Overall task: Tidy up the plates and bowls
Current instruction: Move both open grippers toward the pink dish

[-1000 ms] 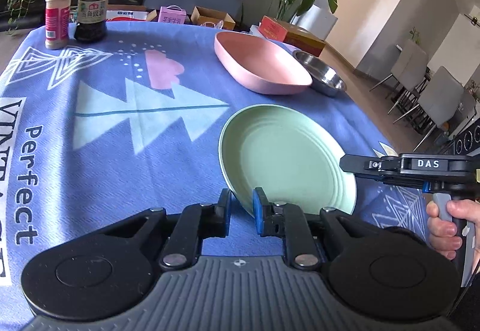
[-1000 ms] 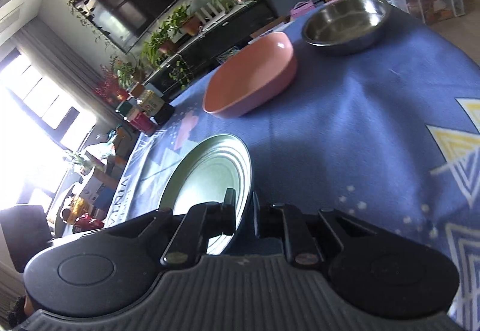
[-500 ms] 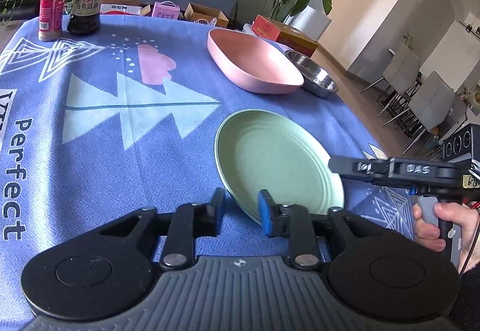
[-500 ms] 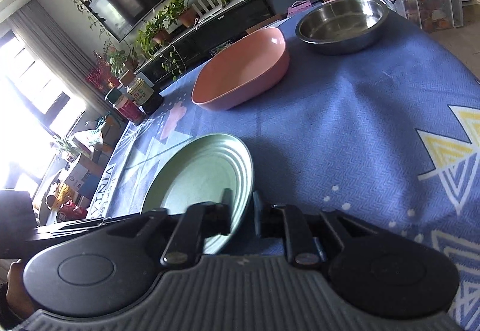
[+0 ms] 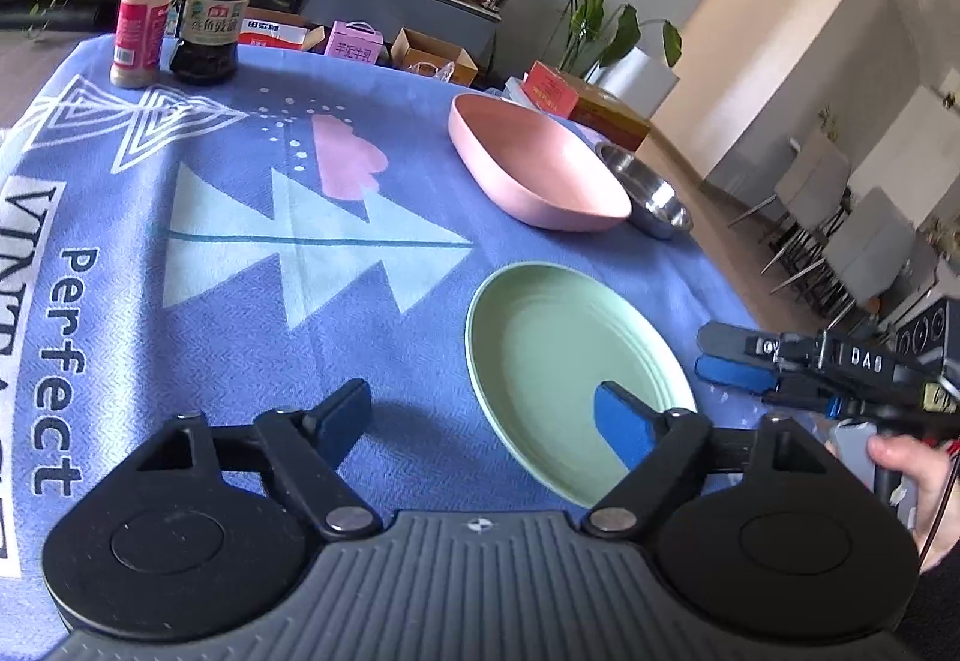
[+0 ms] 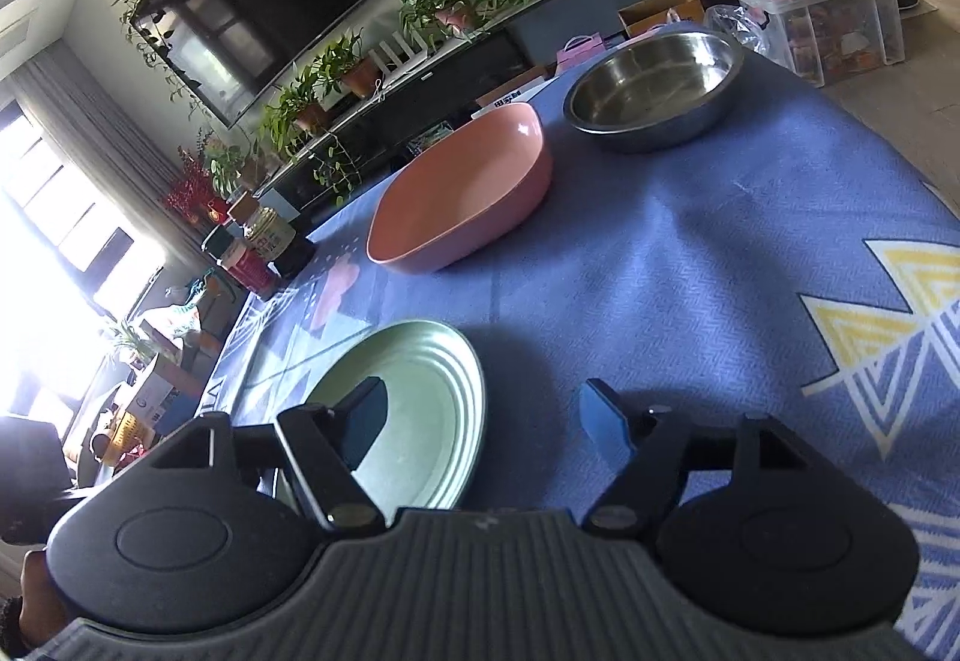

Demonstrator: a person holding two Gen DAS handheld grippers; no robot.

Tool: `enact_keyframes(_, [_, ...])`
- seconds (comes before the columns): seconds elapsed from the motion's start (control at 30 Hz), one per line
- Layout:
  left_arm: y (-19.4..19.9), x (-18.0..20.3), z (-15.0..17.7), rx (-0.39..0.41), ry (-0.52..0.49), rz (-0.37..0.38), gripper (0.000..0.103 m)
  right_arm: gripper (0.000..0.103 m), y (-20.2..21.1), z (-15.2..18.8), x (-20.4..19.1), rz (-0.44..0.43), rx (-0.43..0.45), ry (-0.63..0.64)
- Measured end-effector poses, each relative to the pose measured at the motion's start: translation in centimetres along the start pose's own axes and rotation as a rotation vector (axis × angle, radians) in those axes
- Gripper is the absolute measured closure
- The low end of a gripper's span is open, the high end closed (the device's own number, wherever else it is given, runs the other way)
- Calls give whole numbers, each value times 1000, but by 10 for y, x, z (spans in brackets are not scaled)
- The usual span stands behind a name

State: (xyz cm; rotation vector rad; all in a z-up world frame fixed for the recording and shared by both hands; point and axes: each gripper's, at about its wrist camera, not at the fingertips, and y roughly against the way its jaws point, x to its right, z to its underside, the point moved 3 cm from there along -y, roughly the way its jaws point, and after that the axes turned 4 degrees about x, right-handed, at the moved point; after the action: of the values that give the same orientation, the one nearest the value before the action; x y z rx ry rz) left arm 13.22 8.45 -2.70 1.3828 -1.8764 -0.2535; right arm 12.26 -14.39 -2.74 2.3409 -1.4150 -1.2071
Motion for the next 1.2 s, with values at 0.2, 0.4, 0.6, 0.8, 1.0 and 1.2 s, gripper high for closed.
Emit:
enact_keyframes(0.2, [-4,-5,-8,12,73,5,21,0,-4,-6,0,12,10,1])
enact_keyframes(0.4, [-17,-15,-22,41,132,0,19,0,-15,-20,9,19,35,-27])
enact_keyframes(0.6, [-33,-25,-39,58,218,11,19,0,-24,-34,28,-34,65,-137])
enact_keyframes(0.8, [-50,-36,-55,96,324,22,19,0,-30,-46,41,-67,113,-232])
enact_keyframes(1.0, [-69,-33,-68,112,332,10,20,0,-38,-53,38,-69,126,-215])
enact_keyframes(1.2, [-83,-27,-75,127,318,10,21,2,-47,-60,40,-77,124,-225])
